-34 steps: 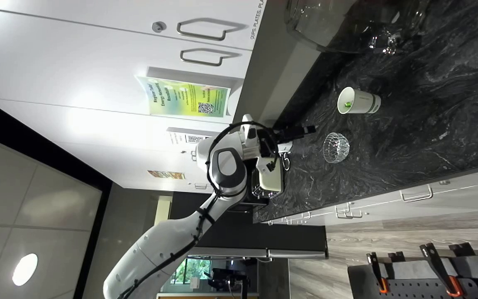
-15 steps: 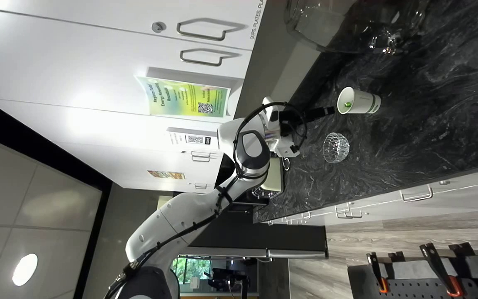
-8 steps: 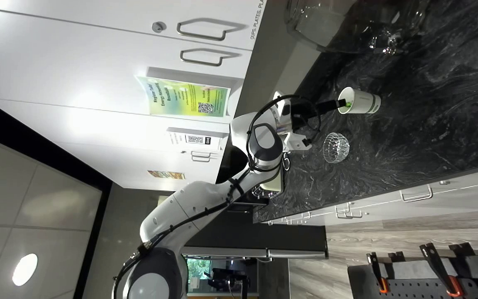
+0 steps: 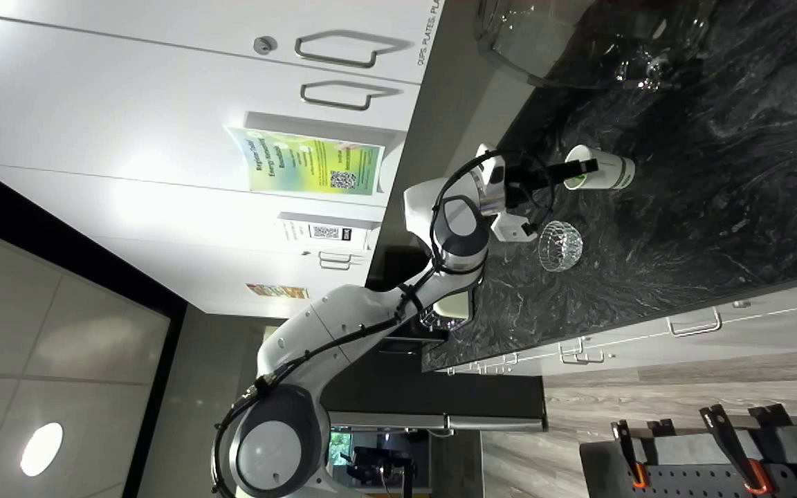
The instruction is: Pour the things in the cup into the bowl
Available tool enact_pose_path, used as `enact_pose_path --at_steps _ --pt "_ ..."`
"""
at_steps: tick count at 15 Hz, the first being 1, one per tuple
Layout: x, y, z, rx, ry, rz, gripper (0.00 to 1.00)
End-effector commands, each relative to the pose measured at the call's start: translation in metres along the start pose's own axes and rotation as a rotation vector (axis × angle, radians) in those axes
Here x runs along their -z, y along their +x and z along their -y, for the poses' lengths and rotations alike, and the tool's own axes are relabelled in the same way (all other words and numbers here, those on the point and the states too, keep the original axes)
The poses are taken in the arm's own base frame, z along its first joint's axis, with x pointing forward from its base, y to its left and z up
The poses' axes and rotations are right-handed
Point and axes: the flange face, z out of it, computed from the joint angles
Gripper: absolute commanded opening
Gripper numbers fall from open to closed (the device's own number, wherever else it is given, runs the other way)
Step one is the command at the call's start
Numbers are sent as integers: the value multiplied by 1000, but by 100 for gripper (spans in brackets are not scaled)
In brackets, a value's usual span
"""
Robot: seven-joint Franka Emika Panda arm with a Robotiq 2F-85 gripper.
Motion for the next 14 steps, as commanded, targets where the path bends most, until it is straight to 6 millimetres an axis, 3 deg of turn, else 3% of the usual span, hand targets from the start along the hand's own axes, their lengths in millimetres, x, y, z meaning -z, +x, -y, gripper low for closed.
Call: enact_pose_path --at_steps 1,7,8,10,14 --pt "-14 10 4 -39 -5 8 100" --pt "-33 18 1 -83 -18 25 100" --pt "-35 19 0 -87 -19 23 75" --pt "-37 21 -1 -93 -21 22 68" --pt "-37 23 2 -90 -20 18 35"
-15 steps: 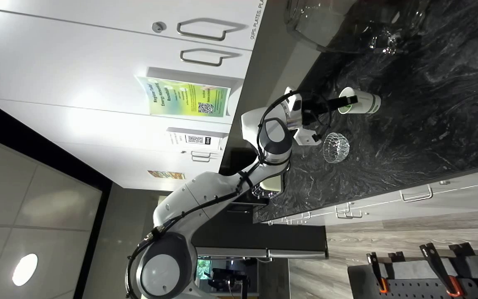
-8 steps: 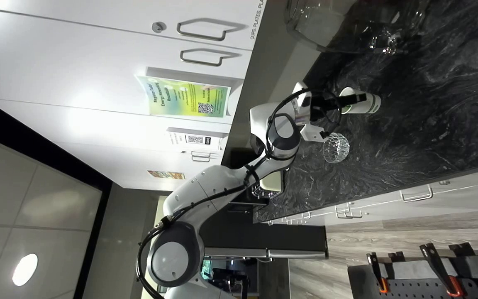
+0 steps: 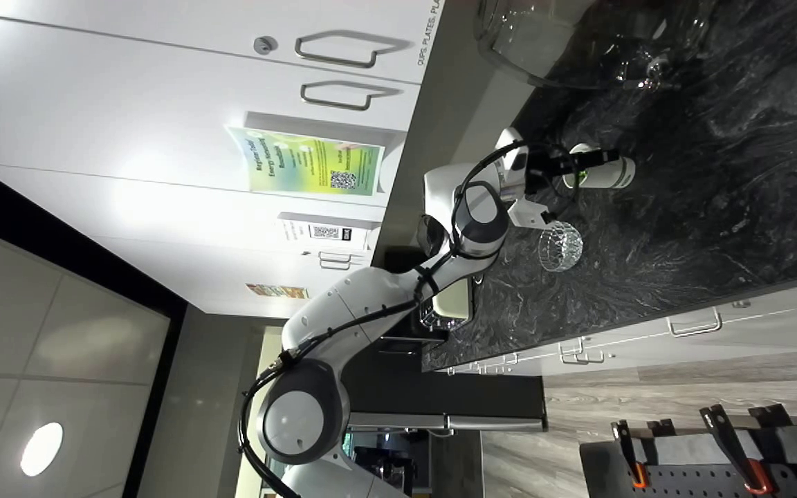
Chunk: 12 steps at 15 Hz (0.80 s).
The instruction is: Pour the things in the cup into the bowl
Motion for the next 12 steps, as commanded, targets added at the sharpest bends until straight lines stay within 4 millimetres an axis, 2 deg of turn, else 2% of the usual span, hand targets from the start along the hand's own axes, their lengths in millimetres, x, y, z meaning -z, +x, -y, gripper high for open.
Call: enact_pose_path --at_steps 1,4,5,9,12 --pt "5 6 7 -6 0 -7 27" --pt "12 2 15 20 3 -6 5" --pt "16 -1 18 35 4 -5 0" --pt "34 -10 31 102 27 7 1" --pt "51 -22 32 188 28 32 1"
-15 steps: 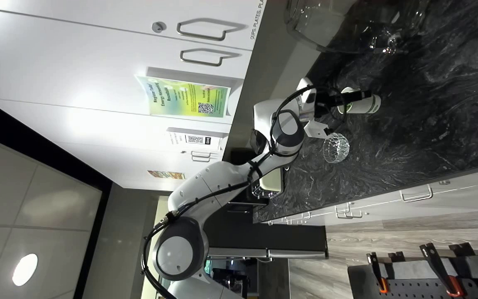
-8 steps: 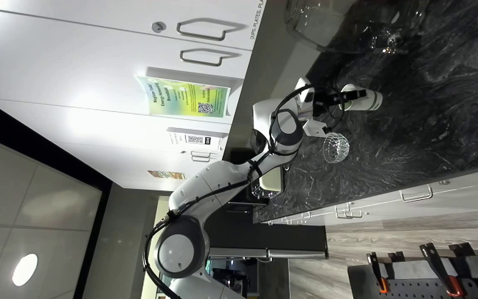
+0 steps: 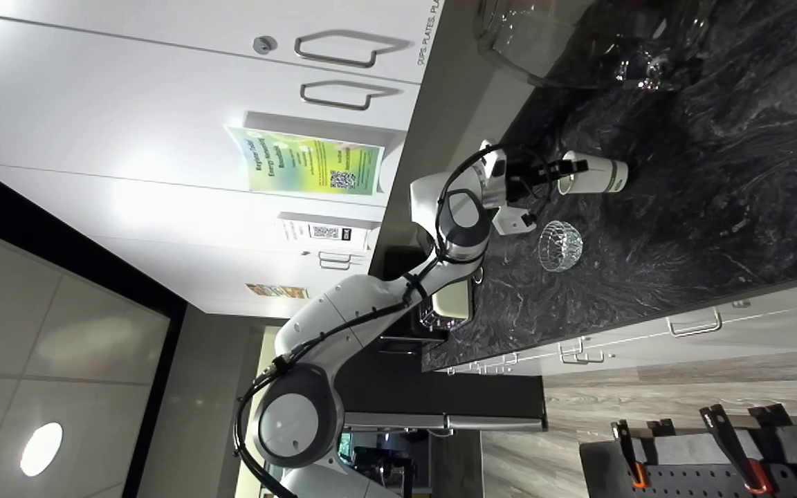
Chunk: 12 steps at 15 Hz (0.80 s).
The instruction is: Pour the things in the cup into the bowl
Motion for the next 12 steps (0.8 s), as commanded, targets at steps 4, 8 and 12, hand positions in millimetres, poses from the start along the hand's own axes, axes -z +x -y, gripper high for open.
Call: enact_pose_path --at_steps 4,8,12 --pt "52 -32 -7 183 0 56 1" --pt "79 -55 -3 319 10 62 1" --pt "94 -78 19 426 -9 59 1"
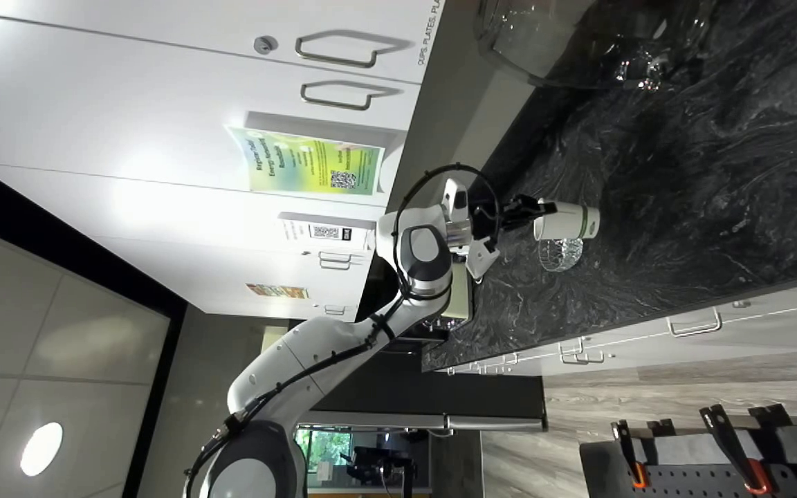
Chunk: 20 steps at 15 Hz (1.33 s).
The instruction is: Pour the things in the cup into the bowl
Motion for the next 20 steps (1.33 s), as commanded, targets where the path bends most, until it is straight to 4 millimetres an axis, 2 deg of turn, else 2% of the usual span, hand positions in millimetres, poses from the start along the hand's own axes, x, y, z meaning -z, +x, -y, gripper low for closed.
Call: enact_pose_path --at_steps 1,7,8,14,15,20 --pt "19 -19 21 101 -26 9 1" --pt "26 -23 56 207 -47 -10 1" --pt "15 -17 52 188 -32 -14 4" --pt "16 -18 58 199 -29 -16 4" --pt "16 -18 58 199 -29 -16 1" --pt "22 -15 68 148 -162 -94 1"
